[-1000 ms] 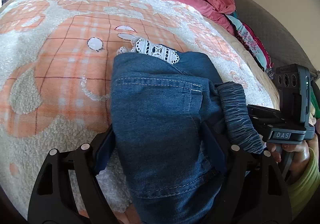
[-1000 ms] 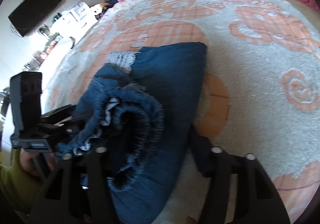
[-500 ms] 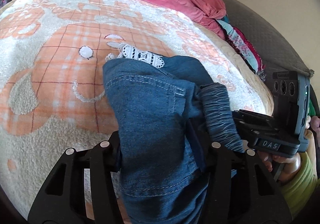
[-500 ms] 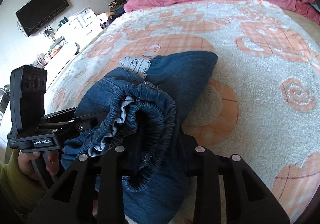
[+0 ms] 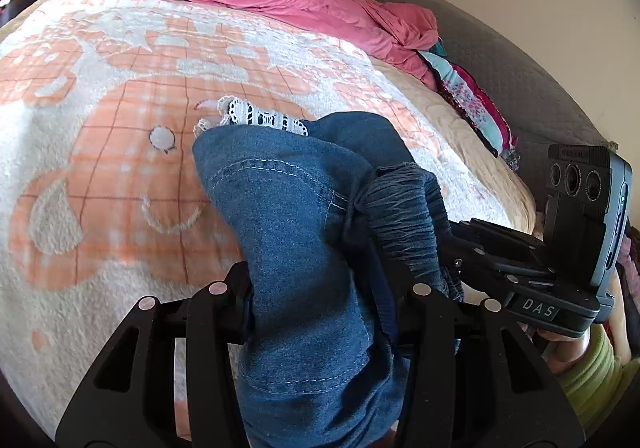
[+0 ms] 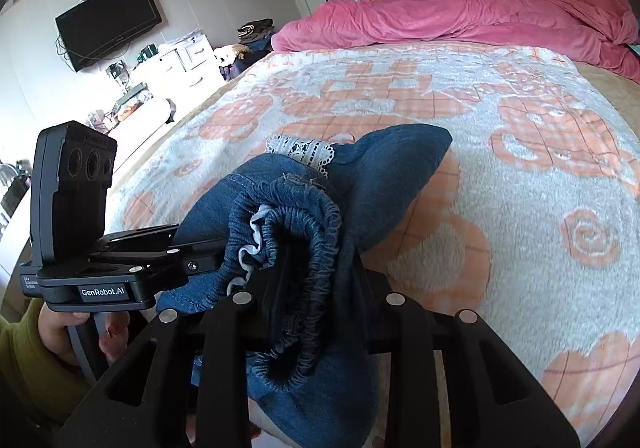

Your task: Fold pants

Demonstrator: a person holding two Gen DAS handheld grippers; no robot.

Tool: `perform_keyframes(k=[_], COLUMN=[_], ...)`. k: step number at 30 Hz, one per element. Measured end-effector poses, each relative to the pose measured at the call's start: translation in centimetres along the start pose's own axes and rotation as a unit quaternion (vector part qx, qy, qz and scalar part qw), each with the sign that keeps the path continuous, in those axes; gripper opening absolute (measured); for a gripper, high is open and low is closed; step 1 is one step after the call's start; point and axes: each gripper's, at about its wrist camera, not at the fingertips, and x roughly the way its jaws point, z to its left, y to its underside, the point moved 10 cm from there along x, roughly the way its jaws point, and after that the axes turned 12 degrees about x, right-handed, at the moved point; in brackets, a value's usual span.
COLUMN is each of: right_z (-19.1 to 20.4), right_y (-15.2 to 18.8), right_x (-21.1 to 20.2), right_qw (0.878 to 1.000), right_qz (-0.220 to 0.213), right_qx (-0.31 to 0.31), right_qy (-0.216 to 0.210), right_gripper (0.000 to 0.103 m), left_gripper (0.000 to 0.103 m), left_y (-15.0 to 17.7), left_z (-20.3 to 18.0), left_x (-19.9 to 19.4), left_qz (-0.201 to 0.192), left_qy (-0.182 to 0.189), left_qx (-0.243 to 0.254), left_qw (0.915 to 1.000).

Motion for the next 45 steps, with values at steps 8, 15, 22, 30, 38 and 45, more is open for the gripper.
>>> perform_keyframes(k=[8, 15, 22, 30, 38, 45], right_z=[0.7, 0.5, -0.2, -0.8, -2.0, -4.8], right_y=[-3.2, -5.5, -7.4, -8.8, -9.0, -8.0], right_x=[-0.1, 0.6, 1.8, 3.9, 5.9, 8.5], right_qw=[1.0, 1.0, 1.0, 1.0, 0.999, 0.997], right_qz=[-0.017, -0.027, -0.03, -0.018, -0.007, 0.022], right_qx=[-0.017, -0.009, -0.006, -0.01, -0.001, 0.023], right_qy=[0.003, 0.001, 0.006, 0.019, 0.031, 0.075], right_gripper=[0.027, 0.027, 0.027, 0.027, 0.027, 0.027], left_gripper=[0.037, 0.037, 0.037, 0.037, 0.037, 0.037], left_y=[-3.2, -5.5, -7.2, -7.9, -7.6, -6.2], left_z=[0.6, 1.7, 2.9, 4.4, 5.9, 7.9], left_x=[-0.5, -0.1, 1.1, 2.5, 4.4, 6.4], left_qz=[-0.016, -0.02, -0.02, -0.016, -0.006, 0.022], left_qy=[-0.02, -0.034, -0.042, -0.056, -0.06, -0.078], left_qx=[0.012, 0.022, 0.023, 0.021, 0.013, 0.003], left_qw=[0.9996, 0.999, 0.9987, 0.9981, 0.9981, 0.9967])
